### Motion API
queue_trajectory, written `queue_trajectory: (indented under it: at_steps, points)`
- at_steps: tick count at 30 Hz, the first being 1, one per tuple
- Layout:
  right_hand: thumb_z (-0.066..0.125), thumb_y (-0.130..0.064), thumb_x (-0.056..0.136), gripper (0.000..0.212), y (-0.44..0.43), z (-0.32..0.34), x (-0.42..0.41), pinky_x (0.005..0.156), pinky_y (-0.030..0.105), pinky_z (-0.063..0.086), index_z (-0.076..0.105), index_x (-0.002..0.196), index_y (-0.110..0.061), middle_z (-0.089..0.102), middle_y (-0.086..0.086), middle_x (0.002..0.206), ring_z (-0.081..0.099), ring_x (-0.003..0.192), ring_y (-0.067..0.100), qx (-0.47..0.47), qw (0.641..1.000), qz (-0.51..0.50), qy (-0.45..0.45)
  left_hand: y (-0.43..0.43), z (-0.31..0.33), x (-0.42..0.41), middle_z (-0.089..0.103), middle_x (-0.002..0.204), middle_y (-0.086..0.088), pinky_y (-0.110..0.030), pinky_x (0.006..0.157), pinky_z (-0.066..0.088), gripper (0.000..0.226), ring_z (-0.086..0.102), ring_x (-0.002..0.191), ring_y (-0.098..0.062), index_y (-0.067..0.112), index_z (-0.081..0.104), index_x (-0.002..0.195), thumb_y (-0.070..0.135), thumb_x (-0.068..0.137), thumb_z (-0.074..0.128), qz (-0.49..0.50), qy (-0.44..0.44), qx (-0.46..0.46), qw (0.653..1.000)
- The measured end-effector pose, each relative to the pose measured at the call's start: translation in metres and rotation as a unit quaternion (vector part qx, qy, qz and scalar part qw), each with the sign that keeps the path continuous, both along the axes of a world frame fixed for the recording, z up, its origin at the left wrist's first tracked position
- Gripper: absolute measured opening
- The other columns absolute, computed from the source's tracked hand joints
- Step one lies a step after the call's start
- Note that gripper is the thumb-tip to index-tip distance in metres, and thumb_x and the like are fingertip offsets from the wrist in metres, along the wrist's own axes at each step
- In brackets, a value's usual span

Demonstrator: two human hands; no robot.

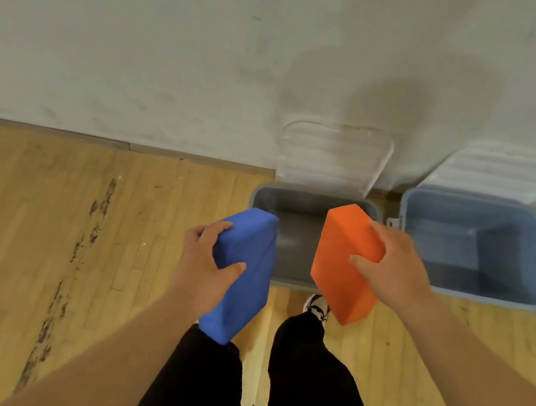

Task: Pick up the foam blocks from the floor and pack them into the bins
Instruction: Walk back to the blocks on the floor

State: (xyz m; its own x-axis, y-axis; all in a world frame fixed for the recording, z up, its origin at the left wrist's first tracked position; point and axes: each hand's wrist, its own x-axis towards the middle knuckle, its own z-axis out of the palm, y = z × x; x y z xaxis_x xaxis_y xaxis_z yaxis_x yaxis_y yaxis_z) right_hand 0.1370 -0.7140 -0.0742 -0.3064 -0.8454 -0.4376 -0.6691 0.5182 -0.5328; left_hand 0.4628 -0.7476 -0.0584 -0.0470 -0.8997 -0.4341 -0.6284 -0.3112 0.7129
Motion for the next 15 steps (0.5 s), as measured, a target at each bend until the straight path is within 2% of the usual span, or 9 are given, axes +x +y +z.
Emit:
queue_trajectory:
  at_steps: [3,7,9,11,15]
  points:
    - [0.075,-0.039,0.086,0.076,-0.036,-0.059,-0.024,0.113,0.048,0.037,0.04,0.153,-0.03,0.032,-0.001,0.156,0.039,0.14,0.027,0.009,0.999,-0.021,0.029,-0.048,-0.054,-0.032,0.03,0.138,0.017,-0.015,0.08,0.041,0.069,0.048,0.116,-0.007,0.049,0.044,0.137,0.026,0.085,0.081,-0.013,-0.016,0.033,0.999]
    - [0.075,-0.042,0.086,0.074,-0.067,-0.156,-0.046,0.111,0.046,0.039,0.043,0.152,-0.032,0.029,-0.008,0.159,0.042,0.139,0.027,0.015,0.997,-0.051,0.05,-0.105,-0.157,-0.08,0.033,0.138,0.015,-0.011,0.077,0.039,0.068,0.047,0.116,-0.008,0.047,0.044,0.14,0.026,0.086,0.08,-0.035,-0.011,0.075,0.997]
    - [0.073,-0.044,0.086,0.075,-0.082,-0.208,-0.056,0.111,0.047,0.041,0.04,0.153,-0.032,0.029,-0.008,0.16,0.043,0.139,0.027,0.018,0.996,-0.051,0.068,-0.13,-0.216,-0.103,0.035,0.137,0.015,-0.015,0.08,0.04,0.067,0.047,0.112,-0.007,0.047,0.043,0.14,0.029,0.086,0.079,-0.072,-0.007,0.08,0.994]
    - [0.071,-0.045,0.088,0.076,-0.094,-0.258,-0.063,0.11,0.048,0.041,0.037,0.155,-0.031,0.032,-0.005,0.16,0.043,0.139,0.029,0.031,0.994,-0.046,0.09,-0.15,-0.275,-0.122,0.037,0.139,0.015,-0.021,0.083,0.04,0.067,0.047,0.111,-0.008,0.046,0.043,0.141,0.03,0.086,0.079,-0.095,-0.009,0.086,0.992]
    - [0.07,-0.043,0.084,0.077,-0.114,-0.351,-0.076,0.107,0.051,0.044,0.039,0.153,-0.028,0.05,0.006,0.149,0.051,0.129,0.037,0.068,0.99,-0.039,0.12,-0.169,-0.39,-0.149,0.039,0.143,0.01,-0.027,0.086,0.043,0.067,0.049,0.115,-0.013,0.044,0.043,0.144,0.028,0.088,0.078,-0.113,0.003,0.124,0.986]
